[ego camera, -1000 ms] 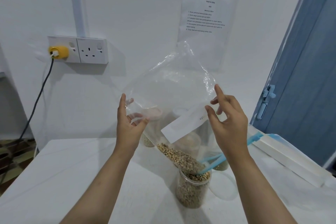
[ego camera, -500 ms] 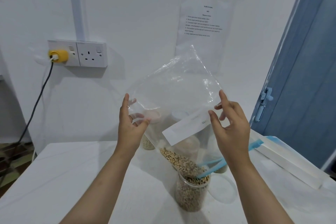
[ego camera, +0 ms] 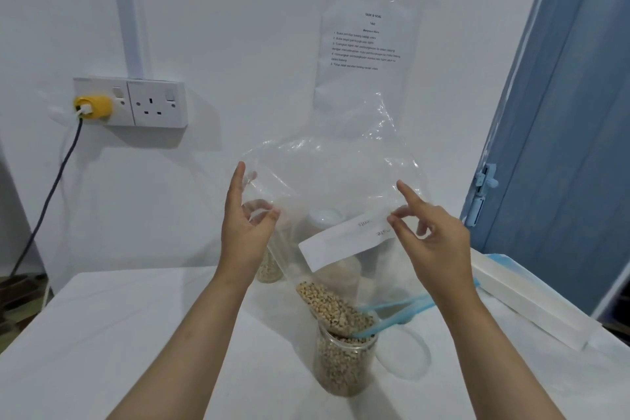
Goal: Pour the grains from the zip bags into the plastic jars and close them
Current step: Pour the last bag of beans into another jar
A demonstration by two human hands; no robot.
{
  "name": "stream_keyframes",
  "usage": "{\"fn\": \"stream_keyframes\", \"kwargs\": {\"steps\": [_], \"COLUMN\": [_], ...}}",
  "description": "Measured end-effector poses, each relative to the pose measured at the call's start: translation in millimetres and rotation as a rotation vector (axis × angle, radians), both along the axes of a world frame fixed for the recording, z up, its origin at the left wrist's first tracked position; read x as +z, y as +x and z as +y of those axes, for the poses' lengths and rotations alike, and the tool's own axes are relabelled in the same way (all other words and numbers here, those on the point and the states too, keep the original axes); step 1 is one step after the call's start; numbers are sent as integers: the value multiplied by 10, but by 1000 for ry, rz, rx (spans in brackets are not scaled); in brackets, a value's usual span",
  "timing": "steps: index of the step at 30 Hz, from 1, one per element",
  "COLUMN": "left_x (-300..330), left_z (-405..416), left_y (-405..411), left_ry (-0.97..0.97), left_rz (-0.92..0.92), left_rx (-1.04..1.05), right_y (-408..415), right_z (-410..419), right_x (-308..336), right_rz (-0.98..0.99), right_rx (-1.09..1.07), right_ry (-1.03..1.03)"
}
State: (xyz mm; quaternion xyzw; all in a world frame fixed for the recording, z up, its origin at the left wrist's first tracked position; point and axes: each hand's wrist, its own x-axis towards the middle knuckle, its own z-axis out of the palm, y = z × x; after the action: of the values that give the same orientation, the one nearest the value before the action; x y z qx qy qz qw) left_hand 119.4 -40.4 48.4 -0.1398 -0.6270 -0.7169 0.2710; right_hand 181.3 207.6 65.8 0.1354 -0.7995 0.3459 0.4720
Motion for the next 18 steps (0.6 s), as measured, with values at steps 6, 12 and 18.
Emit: {"fn": "stream_keyframes", "kwargs": {"steps": [6, 12, 18], "left_x": [-232, -507, -427], "left_z": [260, 486, 518], "left_y": [133, 221, 160], "left_ry": [92, 77, 66], "left_rz": [-11, -81, -70], "left_rx": [-23, -77, -8], "right_y": [-48, -31, -27], "right_z": [121, 190, 232], "right_x": [-65, -141, -152], "right_rz": [23, 6, -5], "right_rx": [32, 115, 135], "right_ry": [29, -42, -107]}}
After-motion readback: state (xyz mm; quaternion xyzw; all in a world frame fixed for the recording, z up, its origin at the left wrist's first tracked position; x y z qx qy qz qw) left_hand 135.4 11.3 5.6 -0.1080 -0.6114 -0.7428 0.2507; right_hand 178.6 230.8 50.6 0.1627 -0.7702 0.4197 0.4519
